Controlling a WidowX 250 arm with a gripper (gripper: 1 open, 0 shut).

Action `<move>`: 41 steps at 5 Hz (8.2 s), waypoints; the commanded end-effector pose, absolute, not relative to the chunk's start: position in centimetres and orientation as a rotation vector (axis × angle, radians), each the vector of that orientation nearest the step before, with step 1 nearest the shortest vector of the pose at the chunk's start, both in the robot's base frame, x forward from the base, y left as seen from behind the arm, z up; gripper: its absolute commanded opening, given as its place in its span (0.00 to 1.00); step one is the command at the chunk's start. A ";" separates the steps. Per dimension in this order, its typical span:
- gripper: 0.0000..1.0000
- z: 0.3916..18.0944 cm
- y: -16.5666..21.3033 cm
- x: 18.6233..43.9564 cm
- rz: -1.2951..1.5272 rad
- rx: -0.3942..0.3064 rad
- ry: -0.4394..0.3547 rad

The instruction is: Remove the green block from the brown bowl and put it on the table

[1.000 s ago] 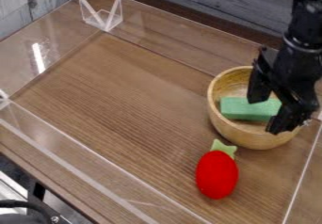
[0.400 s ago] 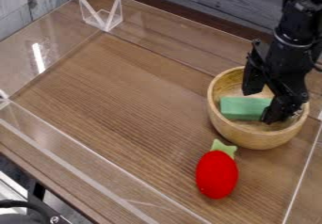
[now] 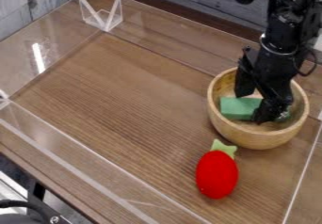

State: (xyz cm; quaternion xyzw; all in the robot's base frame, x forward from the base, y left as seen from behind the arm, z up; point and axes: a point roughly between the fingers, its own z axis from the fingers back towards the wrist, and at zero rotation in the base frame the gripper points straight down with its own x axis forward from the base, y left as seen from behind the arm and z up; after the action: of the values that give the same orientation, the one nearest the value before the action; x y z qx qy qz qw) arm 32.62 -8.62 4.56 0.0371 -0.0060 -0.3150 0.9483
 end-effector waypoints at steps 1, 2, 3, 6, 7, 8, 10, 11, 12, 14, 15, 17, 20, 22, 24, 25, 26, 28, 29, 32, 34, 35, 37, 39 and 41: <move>1.00 8.2 -9.9 33.1 -0.678 0.091 -0.138; 1.00 7.7 -10.2 32.5 -0.658 0.093 -0.156; 1.00 7.7 -10.5 31.9 -0.628 0.099 -0.178; 1.00 10.1 -11.8 32.4 -0.651 0.097 -0.211; 1.00 9.0 -10.4 32.2 -0.661 0.089 -0.192; 1.00 8.0 -9.0 32.0 -0.670 0.081 -0.173; 1.00 6.6 -7.7 31.6 -0.601 0.073 -0.147; 1.00 6.1 -7.6 31.4 -0.582 0.070 -0.139; 1.00 6.8 -7.5 31.5 -0.602 0.070 -0.140; 1.00 8.4 -6.7 31.5 -0.592 0.077 -0.151; 1.00 8.8 -6.1 31.5 -0.568 0.082 -0.156; 1.00 6.4 -6.9 32.6 -0.664 0.076 -0.162; 1.00 5.7 -6.8 31.3 -0.641 0.088 -0.162; 1.00 6.4 -6.5 31.3 -0.596 0.112 -0.173; 1.00 5.9 -6.8 31.7 -0.586 0.129 -0.182; 1.00 4.7 -7.2 31.4 -0.589 0.132 -0.185; 1.00 4.9 -7.8 32.1 -0.551 0.141 -0.187; 0.00 8.5 -6.6 30.7 -0.561 0.133 -0.222; 0.00 11.1 -4.4 30.2 -0.516 0.149 -0.256; 0.00 9.9 4.7 28.0 -0.171 0.189 -0.207; 0.00 7.1 6.3 29.1 -0.249 0.160 -0.200; 0.00 6.5 4.6 29.9 -0.279 0.149 -0.201; 0.00 7.4 1.8 31.7 -0.255 0.136 -0.210; 0.00 9.1 3.0 32.3 -0.086 0.150 -0.203; 0.00 7.9 5.5 32.6 -0.059 0.140 -0.197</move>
State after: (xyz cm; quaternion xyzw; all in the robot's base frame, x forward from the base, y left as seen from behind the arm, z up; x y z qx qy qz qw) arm 31.61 5.30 6.28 0.0650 -0.0681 -0.0290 0.9951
